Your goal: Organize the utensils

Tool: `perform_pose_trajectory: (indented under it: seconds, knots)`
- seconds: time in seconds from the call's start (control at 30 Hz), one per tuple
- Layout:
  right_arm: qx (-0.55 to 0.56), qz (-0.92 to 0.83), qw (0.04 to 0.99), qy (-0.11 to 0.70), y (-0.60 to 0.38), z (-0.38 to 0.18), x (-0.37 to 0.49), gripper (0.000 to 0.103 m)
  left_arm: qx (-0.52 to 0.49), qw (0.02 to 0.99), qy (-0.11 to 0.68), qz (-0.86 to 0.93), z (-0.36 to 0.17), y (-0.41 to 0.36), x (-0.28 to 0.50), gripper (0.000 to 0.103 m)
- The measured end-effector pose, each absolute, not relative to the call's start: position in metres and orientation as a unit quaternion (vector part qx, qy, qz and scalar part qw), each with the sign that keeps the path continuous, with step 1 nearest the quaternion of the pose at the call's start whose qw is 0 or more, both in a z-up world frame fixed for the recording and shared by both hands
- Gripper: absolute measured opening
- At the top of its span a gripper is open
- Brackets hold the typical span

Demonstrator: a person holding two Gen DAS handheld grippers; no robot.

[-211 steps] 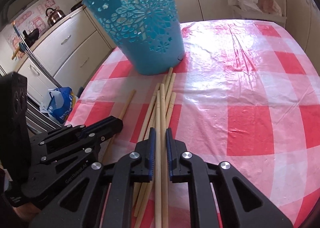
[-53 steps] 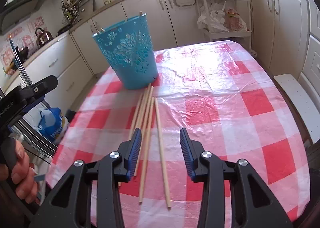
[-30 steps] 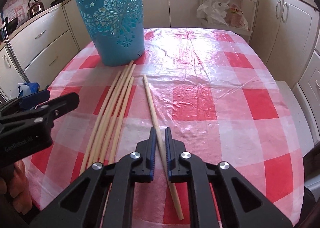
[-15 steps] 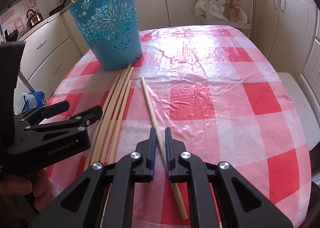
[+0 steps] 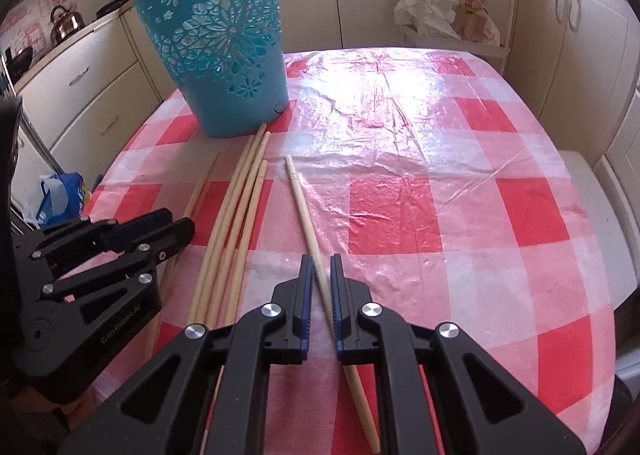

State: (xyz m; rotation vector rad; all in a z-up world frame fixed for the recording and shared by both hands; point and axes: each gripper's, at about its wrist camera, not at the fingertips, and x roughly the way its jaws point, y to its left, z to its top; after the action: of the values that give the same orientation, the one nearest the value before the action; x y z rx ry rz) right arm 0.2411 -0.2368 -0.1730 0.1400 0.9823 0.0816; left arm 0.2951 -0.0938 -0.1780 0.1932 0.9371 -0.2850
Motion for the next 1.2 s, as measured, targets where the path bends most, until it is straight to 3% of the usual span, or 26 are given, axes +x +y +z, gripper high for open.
perform_pose_trajectory:
  seconds: [0.1, 0.23, 0.33, 0.53, 0.67, 0.83, 1.0, 1.03, 1.13, 1.2]
  knots:
    - [0.107, 0.056, 0.866, 0.485, -0.24, -0.172, 0.241, 0.009, 0.075, 0.872, 0.46, -0.153, -0.177, -0.082, 0.298, 0.012]
    - [0.062, 0.06, 0.881, 0.465, -0.23, -0.162, 0.245, 0.01, 0.041, 0.861, 0.478, -0.167, -0.176, -0.067, 0.307, 0.012]
    - [0.02, 0.073, 0.884, 0.462, -0.218, -0.157, 0.26, 0.018, 0.033, 0.862, 0.48, -0.16, -0.176, -0.063, 0.313, 0.013]
    - [-0.027, 0.086, 0.873, 0.48, -0.206, -0.169, 0.286, 0.018, 0.029, 0.864, 0.476, -0.16, -0.177, -0.063, 0.321, 0.014]
    - [-0.01, 0.075, 0.871, 0.485, -0.215, -0.173, 0.285, 0.006, 0.053, 0.859, 0.472, -0.189, -0.177, -0.062, 0.322, 0.014]
    - [0.067, 0.049, 0.872, 0.483, -0.235, -0.172, 0.278, 0.006, 0.086, 0.84, 0.469, -0.258, -0.176, -0.06, 0.32, 0.012]
    - [0.037, 0.05, 0.875, 0.479, -0.23, -0.171, 0.28, 0.006, 0.119, 0.829, 0.469, -0.281, -0.172, -0.055, 0.315, 0.012]
    - [0.029, 0.051, 0.875, 0.48, -0.229, -0.171, 0.282, 0.008, 0.11, 0.833, 0.47, -0.27, -0.171, -0.052, 0.318, 0.012]
    - [0.003, 0.055, 0.876, 0.478, -0.221, -0.17, 0.286, 0.028, 0.081, 0.839, 0.48, -0.245, -0.17, -0.044, 0.326, 0.015]
    - [-0.01, 0.058, 0.876, 0.479, -0.218, -0.17, 0.288, 0.029, 0.073, 0.845, 0.482, -0.222, -0.172, -0.045, 0.332, 0.026]
